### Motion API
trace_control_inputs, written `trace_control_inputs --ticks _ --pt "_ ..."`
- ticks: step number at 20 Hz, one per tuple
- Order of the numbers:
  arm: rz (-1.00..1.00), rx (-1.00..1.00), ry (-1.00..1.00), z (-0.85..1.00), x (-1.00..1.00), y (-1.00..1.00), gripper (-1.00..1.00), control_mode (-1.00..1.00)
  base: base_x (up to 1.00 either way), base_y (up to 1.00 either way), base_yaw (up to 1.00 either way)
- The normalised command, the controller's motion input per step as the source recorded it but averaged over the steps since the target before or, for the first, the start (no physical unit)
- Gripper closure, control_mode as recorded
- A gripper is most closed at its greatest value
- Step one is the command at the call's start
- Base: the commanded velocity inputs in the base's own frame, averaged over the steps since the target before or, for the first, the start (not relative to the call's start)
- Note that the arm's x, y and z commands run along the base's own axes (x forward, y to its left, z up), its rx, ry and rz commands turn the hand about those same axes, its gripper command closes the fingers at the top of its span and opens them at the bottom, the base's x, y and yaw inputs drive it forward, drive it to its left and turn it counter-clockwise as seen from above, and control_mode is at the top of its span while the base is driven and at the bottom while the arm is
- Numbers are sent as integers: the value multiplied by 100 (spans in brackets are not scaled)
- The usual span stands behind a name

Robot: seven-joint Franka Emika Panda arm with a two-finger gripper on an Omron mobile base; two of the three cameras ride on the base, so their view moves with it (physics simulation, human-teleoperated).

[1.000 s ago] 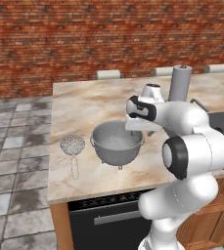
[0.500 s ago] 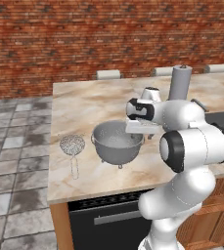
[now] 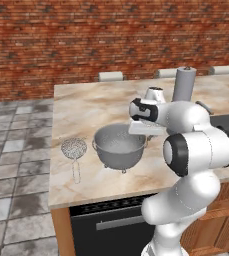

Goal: Pick the colander and strainer and place them in the sink. Then turn on the water.

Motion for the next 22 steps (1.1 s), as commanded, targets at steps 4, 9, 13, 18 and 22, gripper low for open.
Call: trace_control_inputs --ticks 4,9,13,18,22 --pt "-10 0 -3 62 0 -3 100 -100 0 0 0" --pt "-12 0 0 94 -1 -33 100 -100 0 0 0" --pt "-27 3 4 81 -23 -88 100 -100 0 0 0" --pt "-37 7 9 63 -39 -100 100 -100 0 0 0" --pt "-37 2 14 23 -59 -100 100 -100 0 0 0"
